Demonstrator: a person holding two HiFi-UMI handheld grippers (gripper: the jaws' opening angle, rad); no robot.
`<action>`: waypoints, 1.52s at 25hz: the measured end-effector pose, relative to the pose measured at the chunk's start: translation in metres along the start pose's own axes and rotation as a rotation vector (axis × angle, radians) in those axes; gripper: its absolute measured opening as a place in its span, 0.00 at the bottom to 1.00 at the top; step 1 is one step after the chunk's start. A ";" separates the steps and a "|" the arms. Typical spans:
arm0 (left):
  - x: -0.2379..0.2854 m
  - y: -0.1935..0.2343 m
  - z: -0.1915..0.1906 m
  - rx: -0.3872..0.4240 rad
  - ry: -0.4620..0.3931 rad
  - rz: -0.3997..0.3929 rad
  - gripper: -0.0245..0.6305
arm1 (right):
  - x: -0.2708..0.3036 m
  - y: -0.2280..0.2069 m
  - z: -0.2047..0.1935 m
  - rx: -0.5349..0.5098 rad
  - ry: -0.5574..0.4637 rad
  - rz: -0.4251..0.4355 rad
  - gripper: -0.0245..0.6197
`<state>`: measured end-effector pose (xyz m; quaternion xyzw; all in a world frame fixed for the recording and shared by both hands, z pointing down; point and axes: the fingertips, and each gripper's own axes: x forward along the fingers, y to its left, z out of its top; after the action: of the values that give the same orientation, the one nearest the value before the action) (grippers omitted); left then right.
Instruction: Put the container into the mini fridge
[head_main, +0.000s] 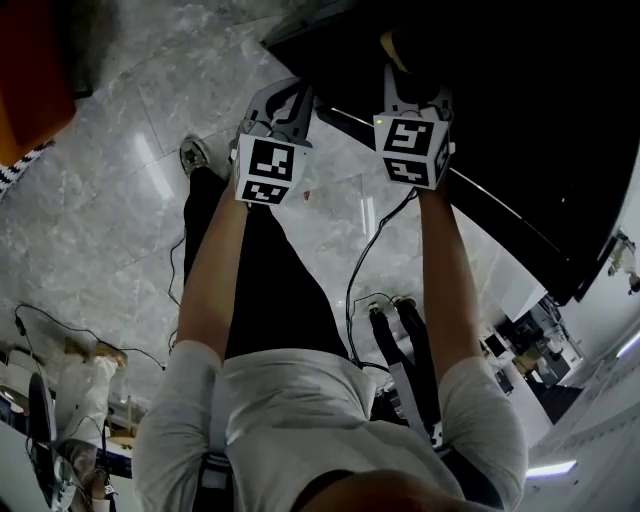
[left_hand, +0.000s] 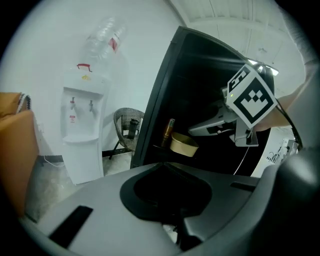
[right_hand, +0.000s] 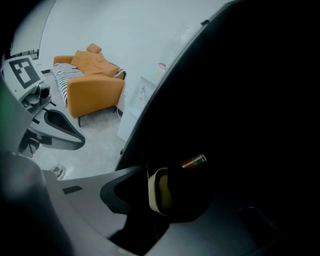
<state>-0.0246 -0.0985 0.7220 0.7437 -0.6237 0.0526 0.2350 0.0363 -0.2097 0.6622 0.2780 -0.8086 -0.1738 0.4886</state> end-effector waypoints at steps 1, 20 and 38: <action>-0.005 -0.001 0.002 0.014 0.005 0.009 0.06 | -0.008 0.001 0.006 0.017 -0.018 -0.013 0.27; -0.088 -0.037 0.130 -0.087 0.017 -0.034 0.06 | -0.153 -0.015 0.081 0.472 -0.307 -0.065 0.10; -0.149 -0.101 0.244 0.049 -0.013 -0.112 0.06 | -0.266 -0.054 0.137 0.605 -0.428 -0.088 0.10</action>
<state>-0.0131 -0.0539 0.4223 0.7833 -0.5810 0.0499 0.2154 0.0274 -0.0859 0.3847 0.4016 -0.8945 -0.0017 0.1962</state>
